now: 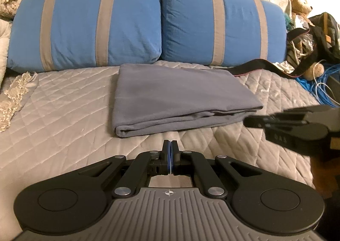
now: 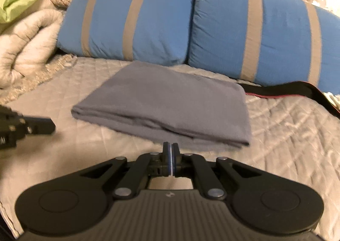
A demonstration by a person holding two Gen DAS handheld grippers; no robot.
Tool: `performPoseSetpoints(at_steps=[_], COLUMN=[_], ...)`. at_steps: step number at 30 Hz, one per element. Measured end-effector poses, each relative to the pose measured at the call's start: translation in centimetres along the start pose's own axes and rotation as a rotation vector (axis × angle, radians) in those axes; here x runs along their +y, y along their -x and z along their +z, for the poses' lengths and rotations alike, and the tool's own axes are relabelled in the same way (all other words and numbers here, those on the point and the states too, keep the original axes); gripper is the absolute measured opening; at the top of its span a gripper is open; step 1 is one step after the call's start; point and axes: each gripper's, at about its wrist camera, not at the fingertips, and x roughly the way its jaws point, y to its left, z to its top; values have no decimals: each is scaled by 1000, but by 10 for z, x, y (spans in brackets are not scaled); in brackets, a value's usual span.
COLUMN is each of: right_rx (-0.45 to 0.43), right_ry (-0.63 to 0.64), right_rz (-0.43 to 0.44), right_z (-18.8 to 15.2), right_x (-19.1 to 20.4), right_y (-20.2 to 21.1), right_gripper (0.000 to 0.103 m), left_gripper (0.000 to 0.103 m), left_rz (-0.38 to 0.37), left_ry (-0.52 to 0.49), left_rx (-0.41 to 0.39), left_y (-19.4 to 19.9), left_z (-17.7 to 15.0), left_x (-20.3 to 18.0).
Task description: Fold clothes
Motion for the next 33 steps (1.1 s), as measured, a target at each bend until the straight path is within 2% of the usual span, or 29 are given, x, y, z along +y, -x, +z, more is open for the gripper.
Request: performPoseSetpoints(at_steps=[5,10,11,12,13,14,15,16,17,18,21,26,29,33], right_rx=[8,-38,-53,-66,-76,-85,-93,-102,-106,-104,-94,-94,-70,15], right_ry=[-60,-55,-56,-57,-61,-66,-71,-74,-77,-81,-81,-55,-47,-62], right_rz=[-34,-69,-83,-97,-111,-127,-142,-147,-147,-152,-153,-151,-151,-163], right_z=[-19,-25,-24,-23,-23,-22,-22,-21,-21,-20,-19,-19,-19,-21], right_x=[-1,2,1,0,-1,-1,-2,-3,-4,-4,-4,-1,1,-1], right_y=[13,17,17,18,17,15,13,11,10,8,5,5,2,-9], right_gripper=[9,13,17,35,44,73,101,102,103,103,103,103,103,103], left_gripper=[1,1,1,2,2,3,17,32,73,100,102,102,102,102], left_rz=[9,57,67,76,85,94,103,117,131,139,159,152,160,167], left_ry=[12,29,28,28,27,26,26,31,44,60,78,81,85,124], left_rx=[-42,-61,-71,-80,-90,-99,-109,-119,-131,-146,-173,-141,-80,51], left_y=[-1,-7,-7,-6,-6,-6,-5,-6,-7,-7,-9,-15,-23,-38], left_z=[-10,-17,-16,-16,-15,-15,-14,-13,-13,-12,-11,-11,-14,-21], left_x=[2,6,7,7,7,8,8,9,10,12,15,16,18,27])
